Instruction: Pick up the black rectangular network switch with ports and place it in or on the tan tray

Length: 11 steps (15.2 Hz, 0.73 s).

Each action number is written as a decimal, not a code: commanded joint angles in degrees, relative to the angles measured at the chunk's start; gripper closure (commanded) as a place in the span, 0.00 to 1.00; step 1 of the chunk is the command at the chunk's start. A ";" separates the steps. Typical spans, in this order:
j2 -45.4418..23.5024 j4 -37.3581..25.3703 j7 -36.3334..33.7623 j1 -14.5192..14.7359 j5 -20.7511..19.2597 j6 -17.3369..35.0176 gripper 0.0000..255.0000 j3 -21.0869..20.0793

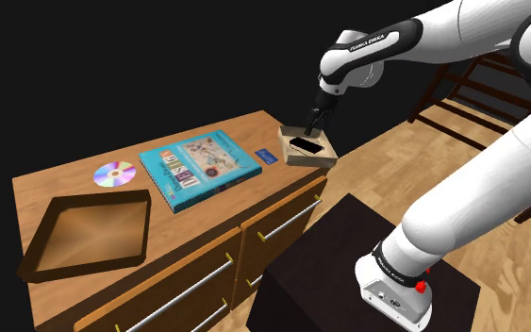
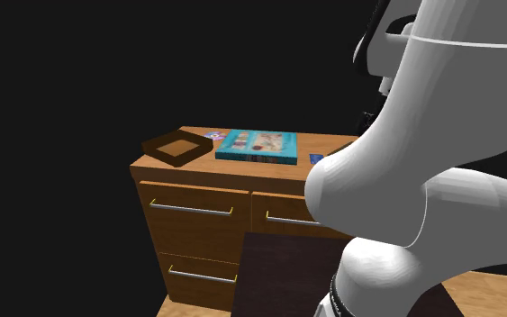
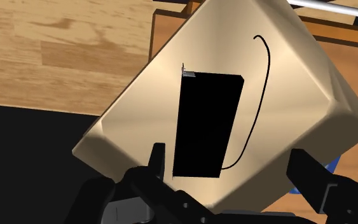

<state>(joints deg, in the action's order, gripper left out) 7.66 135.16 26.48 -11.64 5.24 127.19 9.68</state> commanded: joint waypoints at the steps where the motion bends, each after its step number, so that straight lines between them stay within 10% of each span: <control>1: 1.50 -1.50 -0.25 -0.21 -0.52 -3.00 0.00 0.10; 11: 3.02 -3.56 -0.58 -0.38 -1.00 -6.55 0.00 0.14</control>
